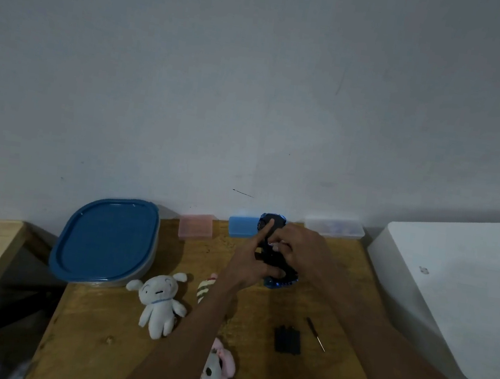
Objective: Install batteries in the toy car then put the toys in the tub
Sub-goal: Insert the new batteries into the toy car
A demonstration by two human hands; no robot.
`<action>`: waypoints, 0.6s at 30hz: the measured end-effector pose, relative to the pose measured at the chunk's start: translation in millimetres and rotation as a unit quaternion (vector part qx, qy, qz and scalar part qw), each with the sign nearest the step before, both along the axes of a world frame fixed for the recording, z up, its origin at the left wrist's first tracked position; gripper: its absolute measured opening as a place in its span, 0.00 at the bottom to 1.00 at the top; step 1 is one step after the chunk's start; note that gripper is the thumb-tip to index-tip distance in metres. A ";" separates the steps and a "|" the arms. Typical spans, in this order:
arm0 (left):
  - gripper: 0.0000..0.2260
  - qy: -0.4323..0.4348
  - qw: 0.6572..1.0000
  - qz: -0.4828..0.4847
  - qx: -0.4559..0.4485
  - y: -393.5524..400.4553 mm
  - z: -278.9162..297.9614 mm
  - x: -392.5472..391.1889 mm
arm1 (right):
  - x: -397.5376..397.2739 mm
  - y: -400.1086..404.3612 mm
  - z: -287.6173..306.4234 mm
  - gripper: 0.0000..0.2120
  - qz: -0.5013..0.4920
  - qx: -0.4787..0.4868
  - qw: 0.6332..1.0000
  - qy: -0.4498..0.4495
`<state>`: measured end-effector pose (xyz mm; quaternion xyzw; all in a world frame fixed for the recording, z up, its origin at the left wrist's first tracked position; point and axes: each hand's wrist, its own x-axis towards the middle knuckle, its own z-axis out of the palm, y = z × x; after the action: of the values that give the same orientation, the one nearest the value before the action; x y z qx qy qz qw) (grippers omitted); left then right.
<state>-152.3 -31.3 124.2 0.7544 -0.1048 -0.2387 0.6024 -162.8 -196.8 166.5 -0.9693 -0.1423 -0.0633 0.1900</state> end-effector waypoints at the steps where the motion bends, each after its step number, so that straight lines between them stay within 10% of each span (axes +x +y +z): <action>1: 0.50 0.007 1.000 0.004 -0.005 -0.3 -0.5 0.2 | -0.6 0.2 -1.0 0.09 0.014 -0.006 1.000 -0.002; 18: 0.51 -0.001 1.000 0.001 -0.007 4.8 -6.3 -2.3 | 4.2 0.6 -7.4 0.02 -0.024 0.052 0.993 0.101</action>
<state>-154.6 -26.4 117.9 0.7506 -0.1060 -0.2370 0.6076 -158.6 -196.2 159.0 -0.9628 -0.0956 0.0227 0.2517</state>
